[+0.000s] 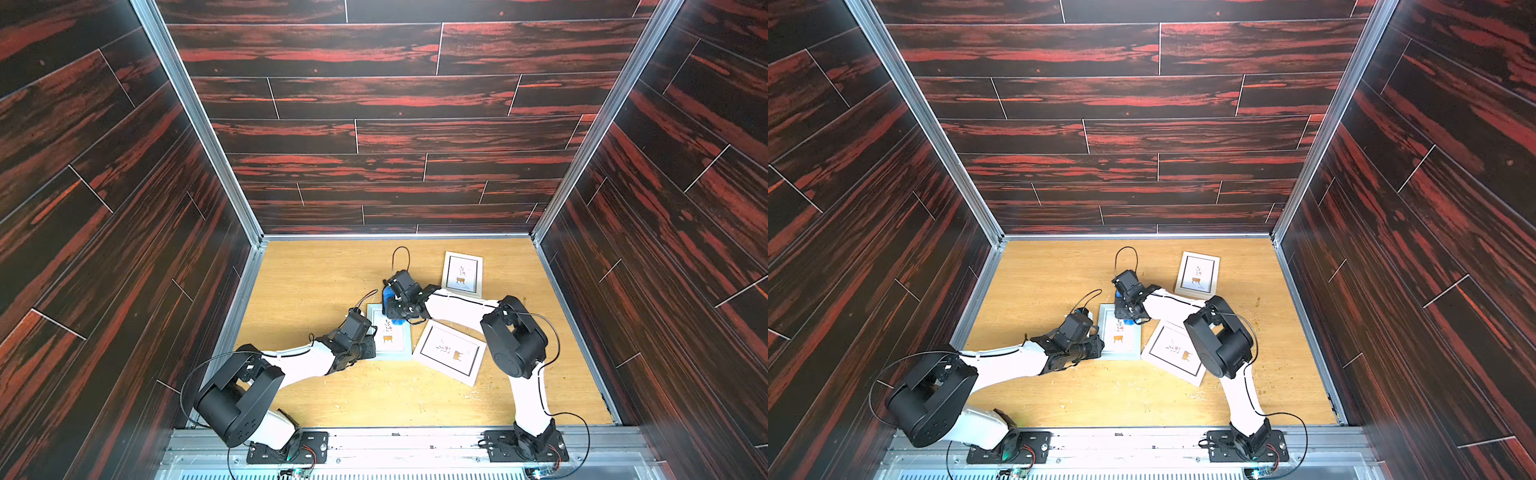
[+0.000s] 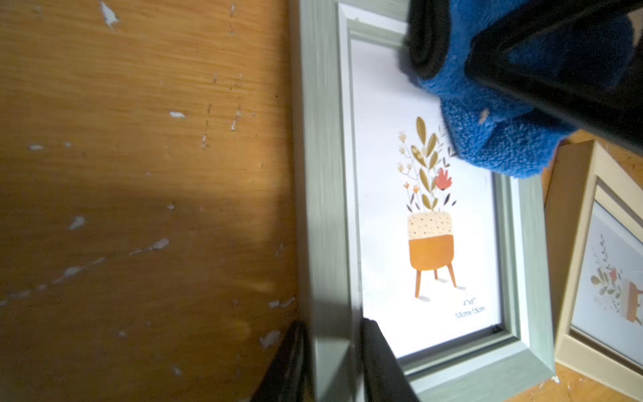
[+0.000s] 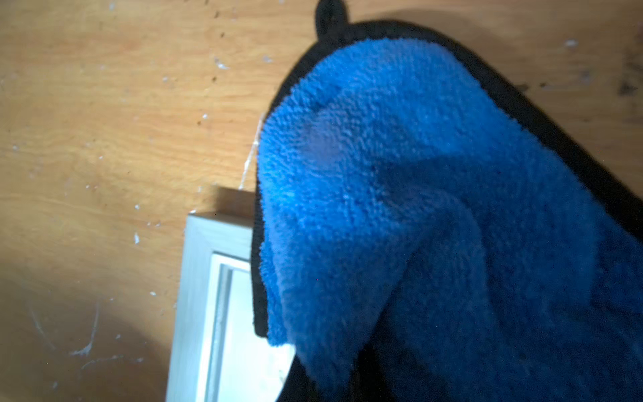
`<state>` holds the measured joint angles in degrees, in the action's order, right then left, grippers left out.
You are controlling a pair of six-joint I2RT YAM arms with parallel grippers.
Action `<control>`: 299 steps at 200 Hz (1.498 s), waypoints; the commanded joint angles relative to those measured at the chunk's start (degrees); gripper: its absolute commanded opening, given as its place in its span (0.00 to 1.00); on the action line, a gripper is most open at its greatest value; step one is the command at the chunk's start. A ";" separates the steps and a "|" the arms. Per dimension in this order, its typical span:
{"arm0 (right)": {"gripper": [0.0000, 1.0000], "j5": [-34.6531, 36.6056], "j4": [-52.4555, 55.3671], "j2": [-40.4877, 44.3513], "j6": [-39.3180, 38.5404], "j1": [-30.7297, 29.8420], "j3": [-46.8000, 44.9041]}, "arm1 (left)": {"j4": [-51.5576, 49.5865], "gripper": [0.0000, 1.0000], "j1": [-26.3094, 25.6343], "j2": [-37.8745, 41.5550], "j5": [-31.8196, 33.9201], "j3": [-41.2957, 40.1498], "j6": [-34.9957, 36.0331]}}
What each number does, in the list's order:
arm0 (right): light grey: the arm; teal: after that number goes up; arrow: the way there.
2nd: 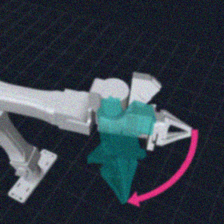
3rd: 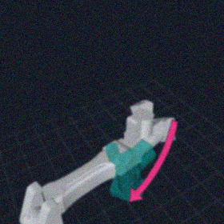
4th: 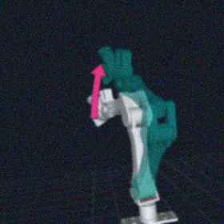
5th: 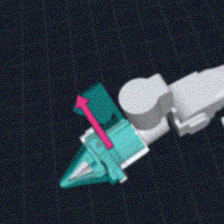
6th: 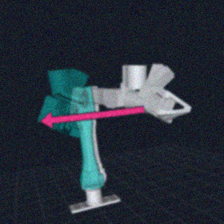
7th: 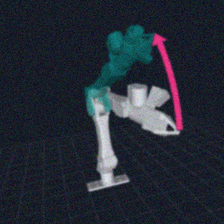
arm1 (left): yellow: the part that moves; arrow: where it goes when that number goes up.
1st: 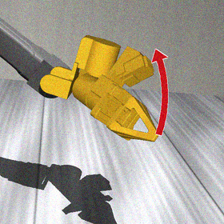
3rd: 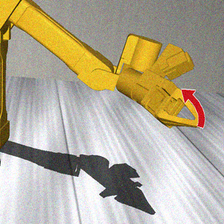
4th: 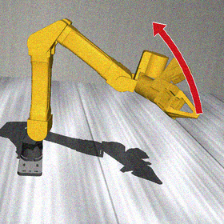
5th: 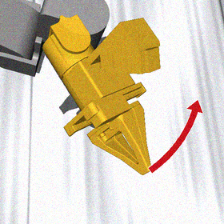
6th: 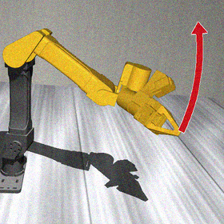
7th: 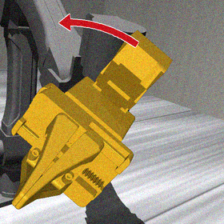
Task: Wipe the picture frame with a cloth
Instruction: Wipe the dirt from the picture frame.
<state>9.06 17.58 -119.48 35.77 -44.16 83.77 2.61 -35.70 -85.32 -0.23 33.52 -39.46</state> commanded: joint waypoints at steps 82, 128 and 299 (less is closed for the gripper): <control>0.00 1.25 2.08 0.23 -0.34 0.89 -1.69 | -4.46 0.22 -0.05 -0.89 2.60 -1.72 -1.16; 0.00 -3.27 3.62 -9.93 0.70 -5.04 12.57 | -11.58 0.22 0.18 -1.07 10.04 0.38 -2.06; 0.00 -0.80 -2.55 2.57 -2.38 -2.17 -6.23 | -8.64 0.24 3.32 -2.49 9.19 -0.58 -3.73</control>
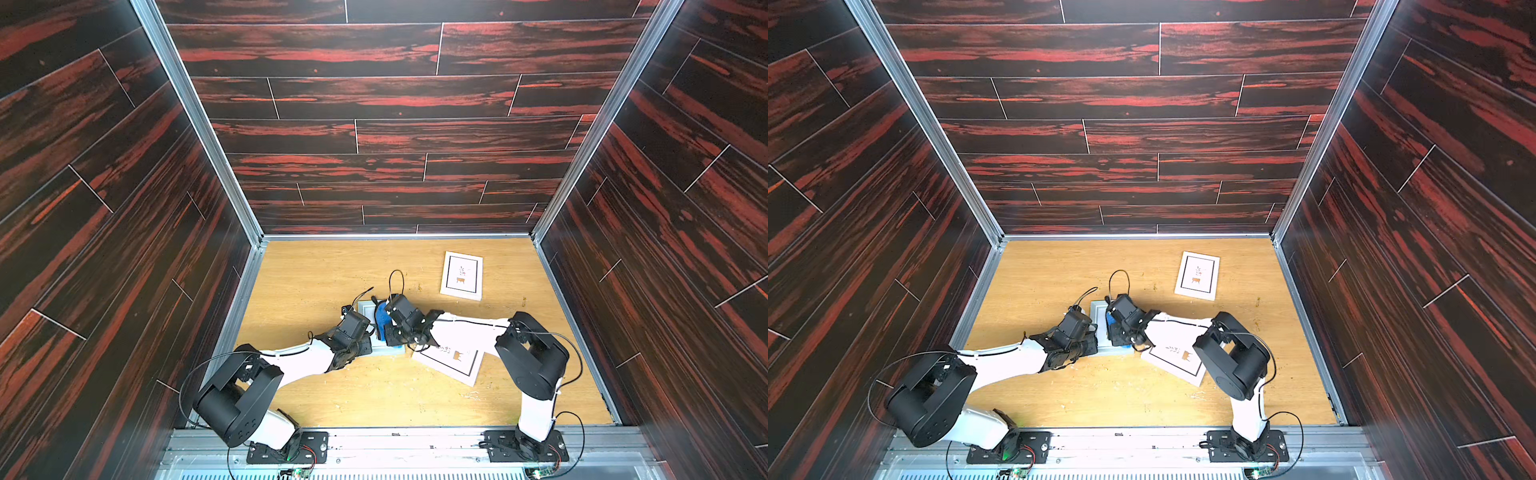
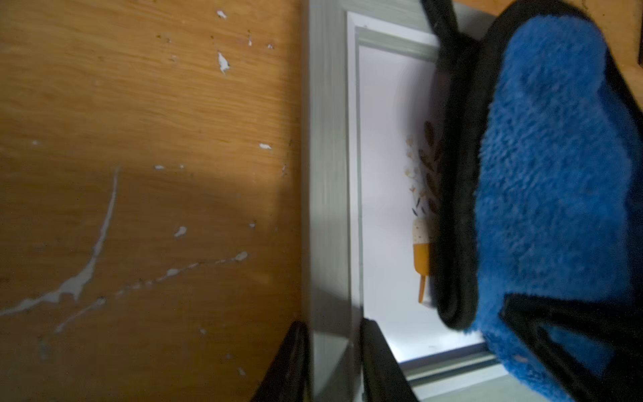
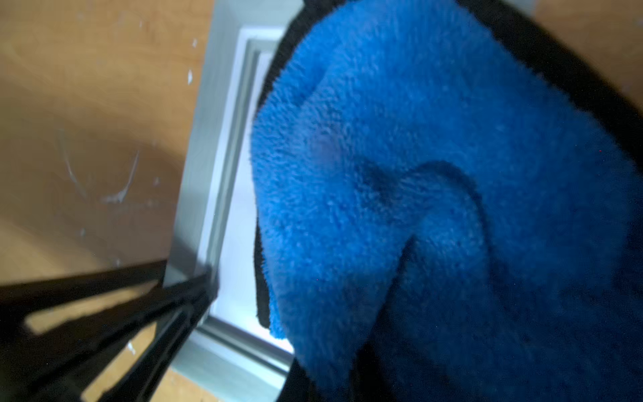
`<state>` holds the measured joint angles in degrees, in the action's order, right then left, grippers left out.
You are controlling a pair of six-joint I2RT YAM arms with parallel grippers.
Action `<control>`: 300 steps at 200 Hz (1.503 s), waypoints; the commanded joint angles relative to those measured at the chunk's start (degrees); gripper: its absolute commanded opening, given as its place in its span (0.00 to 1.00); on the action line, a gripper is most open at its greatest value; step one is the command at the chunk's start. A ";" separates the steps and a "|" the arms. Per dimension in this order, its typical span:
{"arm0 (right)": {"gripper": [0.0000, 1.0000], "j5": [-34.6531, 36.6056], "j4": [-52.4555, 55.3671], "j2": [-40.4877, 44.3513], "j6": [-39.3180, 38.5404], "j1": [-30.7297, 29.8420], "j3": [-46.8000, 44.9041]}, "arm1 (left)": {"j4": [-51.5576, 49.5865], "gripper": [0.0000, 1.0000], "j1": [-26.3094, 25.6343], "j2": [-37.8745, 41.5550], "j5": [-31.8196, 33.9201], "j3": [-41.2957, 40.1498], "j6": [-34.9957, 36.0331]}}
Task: Wipe the picture frame with a cloth
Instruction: Wipe the dirt from the picture frame.
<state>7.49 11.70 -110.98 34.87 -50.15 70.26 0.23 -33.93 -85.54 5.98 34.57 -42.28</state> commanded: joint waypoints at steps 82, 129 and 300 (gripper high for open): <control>0.00 -1.96 2.94 1.26 1.60 0.12 -4.00 | -2.96 0.24 1.67 -5.01 3.13 -0.96 -3.05; 0.00 4.02 4.85 -5.39 -0.18 1.98 8.24 | -3.39 0.24 1.68 -5.60 2.19 -0.38 -2.77; 0.00 -3.73 0.65 1.38 7.79 0.80 -2.47 | -0.89 0.23 1.75 -4.77 0.26 -1.17 -7.04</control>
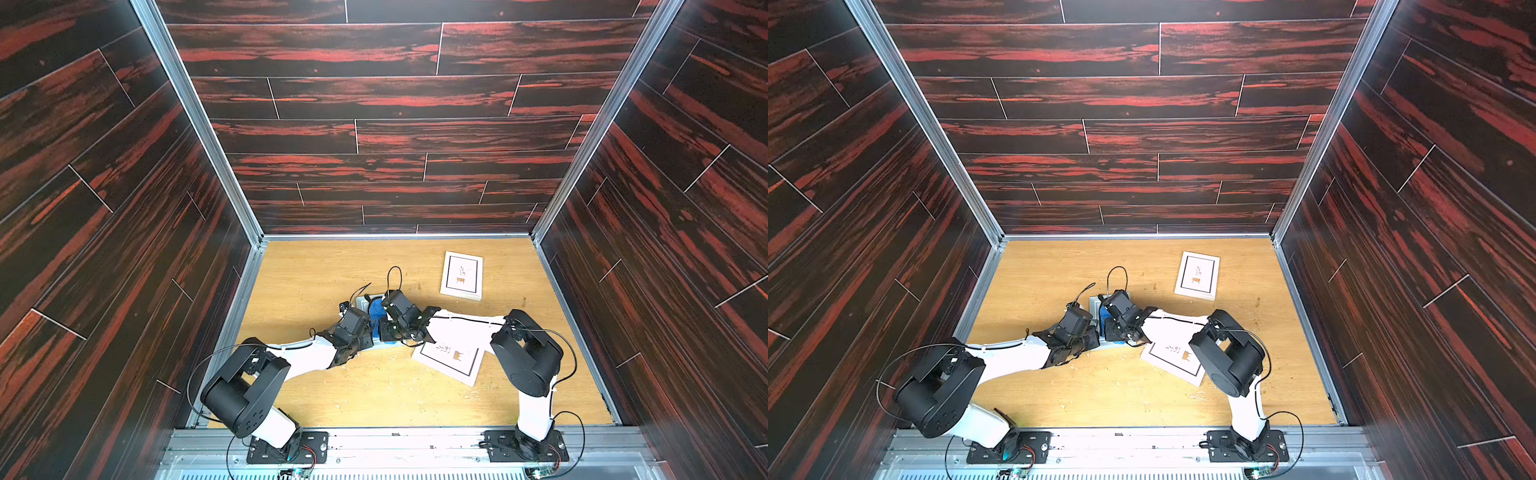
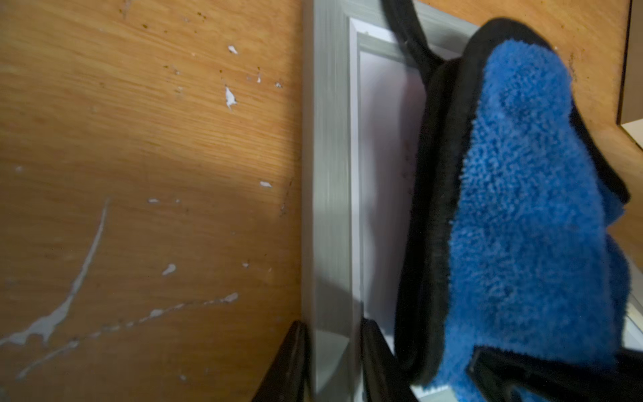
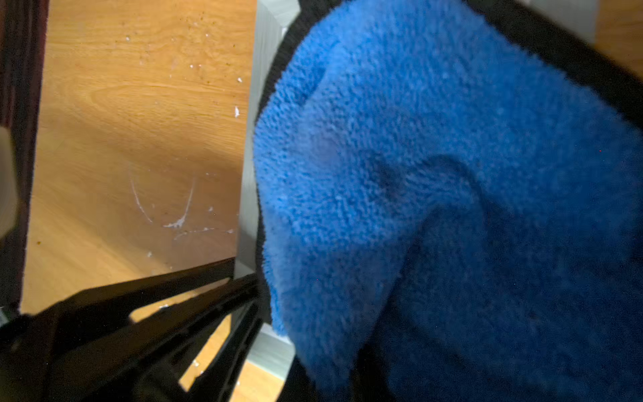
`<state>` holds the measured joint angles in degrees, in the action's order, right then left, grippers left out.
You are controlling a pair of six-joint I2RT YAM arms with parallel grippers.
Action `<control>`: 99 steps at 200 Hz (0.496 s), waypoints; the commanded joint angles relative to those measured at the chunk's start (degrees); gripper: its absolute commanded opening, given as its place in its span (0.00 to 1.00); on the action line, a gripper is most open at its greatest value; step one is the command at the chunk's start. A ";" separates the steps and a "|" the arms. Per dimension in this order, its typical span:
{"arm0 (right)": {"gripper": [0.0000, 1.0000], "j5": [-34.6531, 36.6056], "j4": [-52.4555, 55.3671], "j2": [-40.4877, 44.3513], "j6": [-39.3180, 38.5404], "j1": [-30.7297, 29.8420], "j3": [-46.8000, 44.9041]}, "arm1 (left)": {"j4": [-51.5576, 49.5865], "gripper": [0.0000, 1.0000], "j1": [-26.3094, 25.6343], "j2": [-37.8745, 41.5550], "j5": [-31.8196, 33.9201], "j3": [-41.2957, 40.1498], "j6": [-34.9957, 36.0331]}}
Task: Wipe the picture frame with a cloth
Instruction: Wipe the dirt from the picture frame.
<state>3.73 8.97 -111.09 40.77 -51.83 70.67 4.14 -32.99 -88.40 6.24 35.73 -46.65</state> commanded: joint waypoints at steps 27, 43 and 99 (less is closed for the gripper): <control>0.00 2.01 4.02 4.64 2.08 4.57 -7.39 | -4.14 0.23 0.73 -2.39 -0.46 -1.84 -3.85; 0.00 -1.86 0.75 4.08 3.66 2.72 -7.20 | -3.22 0.23 0.61 -3.27 -1.12 -1.54 -4.92; 0.00 -3.71 1.58 -3.40 8.88 -2.24 1.95 | -3.17 0.23 -0.05 -4.27 -1.02 -0.99 -5.68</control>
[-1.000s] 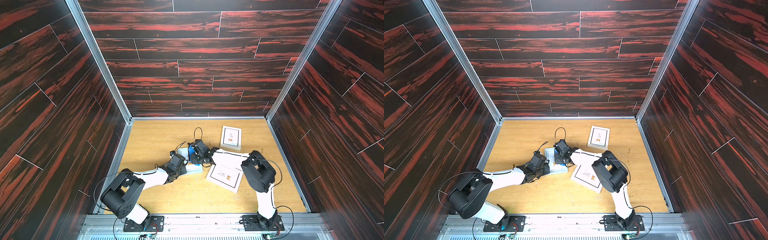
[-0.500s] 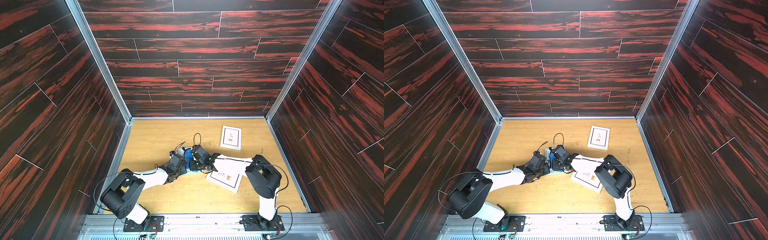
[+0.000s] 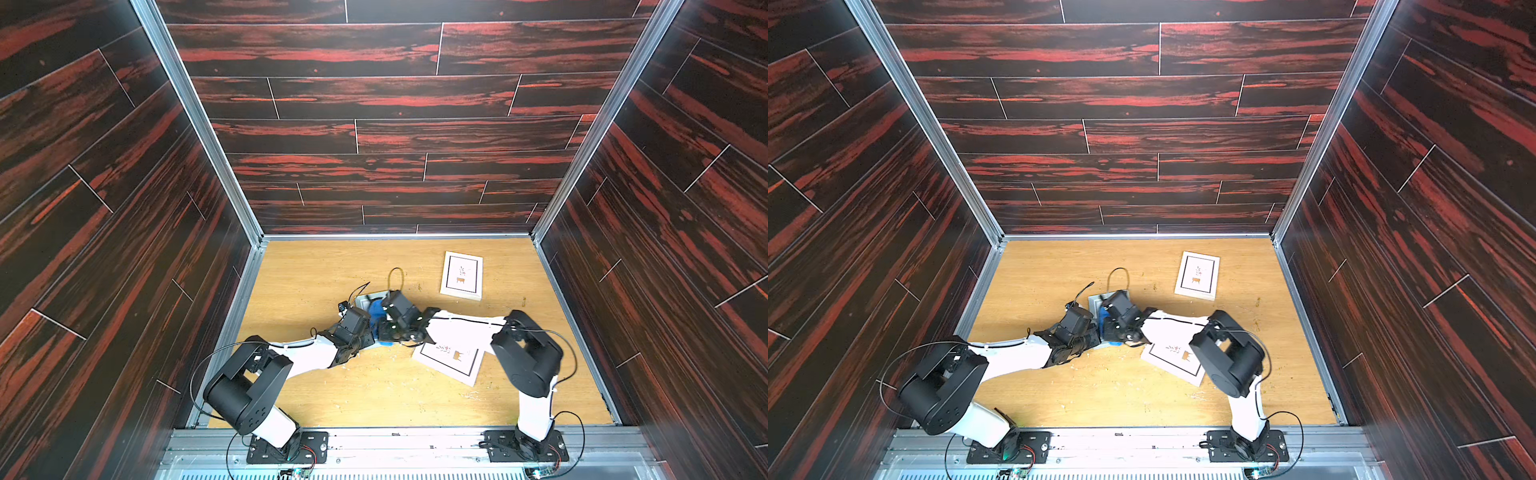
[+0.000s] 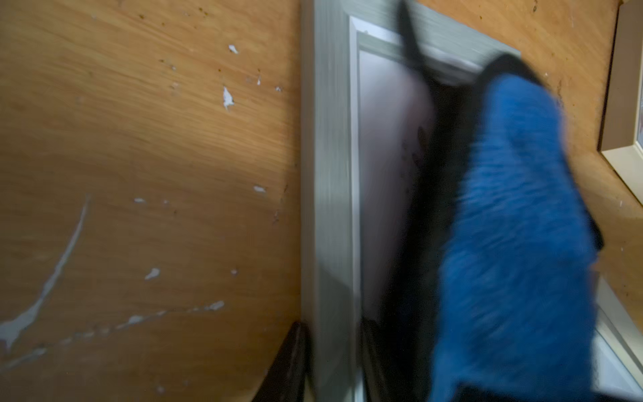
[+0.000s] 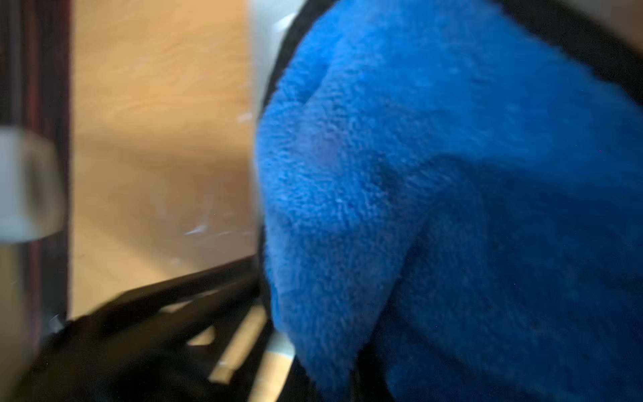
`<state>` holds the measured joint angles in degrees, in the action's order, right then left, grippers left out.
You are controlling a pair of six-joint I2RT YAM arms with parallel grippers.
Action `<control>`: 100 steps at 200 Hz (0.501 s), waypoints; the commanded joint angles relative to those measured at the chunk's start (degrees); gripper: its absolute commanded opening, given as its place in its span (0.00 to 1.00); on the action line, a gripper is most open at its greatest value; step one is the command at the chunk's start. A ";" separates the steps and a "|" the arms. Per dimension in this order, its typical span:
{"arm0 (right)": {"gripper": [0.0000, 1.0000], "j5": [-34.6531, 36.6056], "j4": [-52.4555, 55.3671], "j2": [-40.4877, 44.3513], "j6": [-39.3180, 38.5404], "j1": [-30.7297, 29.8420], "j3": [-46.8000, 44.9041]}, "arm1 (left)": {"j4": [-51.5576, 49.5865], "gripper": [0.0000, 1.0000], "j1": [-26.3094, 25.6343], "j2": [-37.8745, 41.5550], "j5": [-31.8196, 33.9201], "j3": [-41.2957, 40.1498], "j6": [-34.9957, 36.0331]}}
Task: Wipe the picture frame with a cloth
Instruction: Wipe the dirt from the picture frame.
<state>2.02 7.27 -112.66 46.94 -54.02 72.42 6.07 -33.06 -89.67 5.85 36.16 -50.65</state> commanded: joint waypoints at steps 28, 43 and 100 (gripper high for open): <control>0.00 1.54 3.24 2.22 2.98 5.55 -7.90 | -5.19 0.23 0.02 -2.50 -0.28 -1.71 -1.38; 0.00 2.42 2.02 4.04 2.63 6.90 -10.79 | -4.93 0.23 0.07 -2.66 -0.40 -1.80 -1.36; 0.00 1.92 5.85 -2.69 -0.03 1.31 1.57 | -5.36 0.23 -0.14 -2.50 -0.99 -1.69 -0.37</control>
<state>2.98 7.18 -111.04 48.71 -50.63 69.73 6.04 -33.06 -89.65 6.26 36.16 -51.24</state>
